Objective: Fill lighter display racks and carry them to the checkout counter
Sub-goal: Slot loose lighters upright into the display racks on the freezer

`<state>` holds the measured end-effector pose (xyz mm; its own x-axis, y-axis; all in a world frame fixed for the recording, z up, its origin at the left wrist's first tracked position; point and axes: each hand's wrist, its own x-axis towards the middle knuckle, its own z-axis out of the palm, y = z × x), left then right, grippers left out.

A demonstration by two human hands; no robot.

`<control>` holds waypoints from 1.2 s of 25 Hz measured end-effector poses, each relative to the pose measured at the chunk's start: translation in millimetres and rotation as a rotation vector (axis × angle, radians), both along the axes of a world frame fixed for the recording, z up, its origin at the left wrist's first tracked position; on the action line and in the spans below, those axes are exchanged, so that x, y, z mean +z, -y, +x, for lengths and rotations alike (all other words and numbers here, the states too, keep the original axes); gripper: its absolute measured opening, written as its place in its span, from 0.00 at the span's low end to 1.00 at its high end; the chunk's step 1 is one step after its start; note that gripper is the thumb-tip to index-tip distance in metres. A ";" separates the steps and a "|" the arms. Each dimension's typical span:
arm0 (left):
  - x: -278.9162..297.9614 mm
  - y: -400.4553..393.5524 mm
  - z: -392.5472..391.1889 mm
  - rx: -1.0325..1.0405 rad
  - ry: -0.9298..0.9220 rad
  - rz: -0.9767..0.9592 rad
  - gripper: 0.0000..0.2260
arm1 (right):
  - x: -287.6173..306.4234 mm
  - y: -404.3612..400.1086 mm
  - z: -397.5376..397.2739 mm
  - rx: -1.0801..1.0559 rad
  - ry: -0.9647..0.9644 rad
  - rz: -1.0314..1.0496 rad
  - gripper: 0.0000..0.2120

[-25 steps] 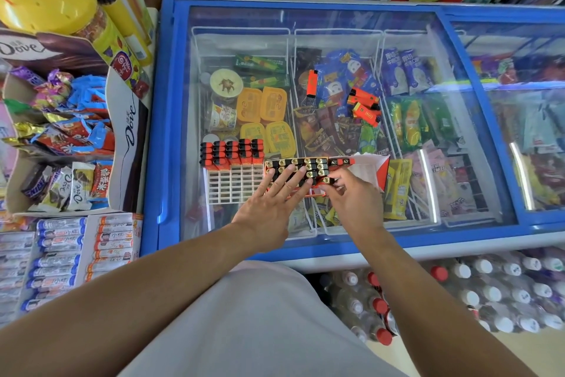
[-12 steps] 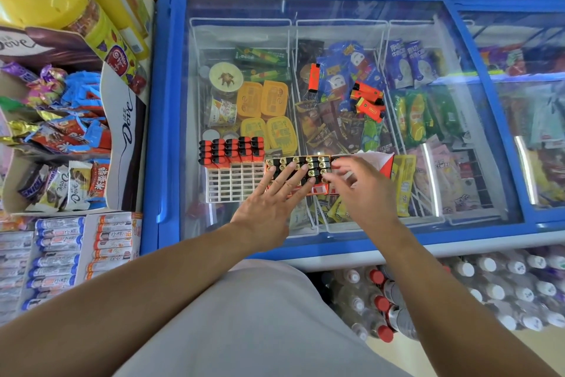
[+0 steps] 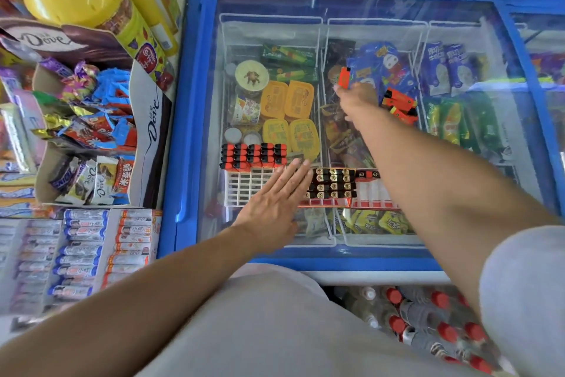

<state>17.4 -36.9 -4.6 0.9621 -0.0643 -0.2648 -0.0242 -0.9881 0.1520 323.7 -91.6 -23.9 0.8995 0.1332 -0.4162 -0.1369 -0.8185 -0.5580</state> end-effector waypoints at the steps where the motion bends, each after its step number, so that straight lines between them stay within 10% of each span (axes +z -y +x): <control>1: -0.6 -2.6 -3.6 0.006 -0.003 0.003 0.41 | -24.4 -2.8 22.0 -0.040 -0.023 -0.035 0.34; 4: -1.6 -14.3 -15.8 0.010 -0.019 0.023 0.42 | -98.8 -6.6 82.0 -0.018 -0.059 -0.102 0.39; 9: -0.4 -22.4 -20.3 0.035 -0.088 -0.058 0.44 | -4.8 -7.1 14.7 0.005 -0.073 -0.042 0.16; 15: -2.3 -19.4 -21.9 0.075 -0.084 -0.151 0.44 | 68.9 47.2 -109.3 0.030 -0.006 0.493 0.10; 23: 4.0 -10.5 -29.1 0.190 -0.035 -0.327 0.43 | 83.3 103.7 -225.6 0.582 0.155 0.110 0.12; 30: -2.7 -11.5 -44.1 0.171 -0.207 -0.358 0.41 | 56.0 92.1 -246.3 0.637 0.390 -0.108 0.11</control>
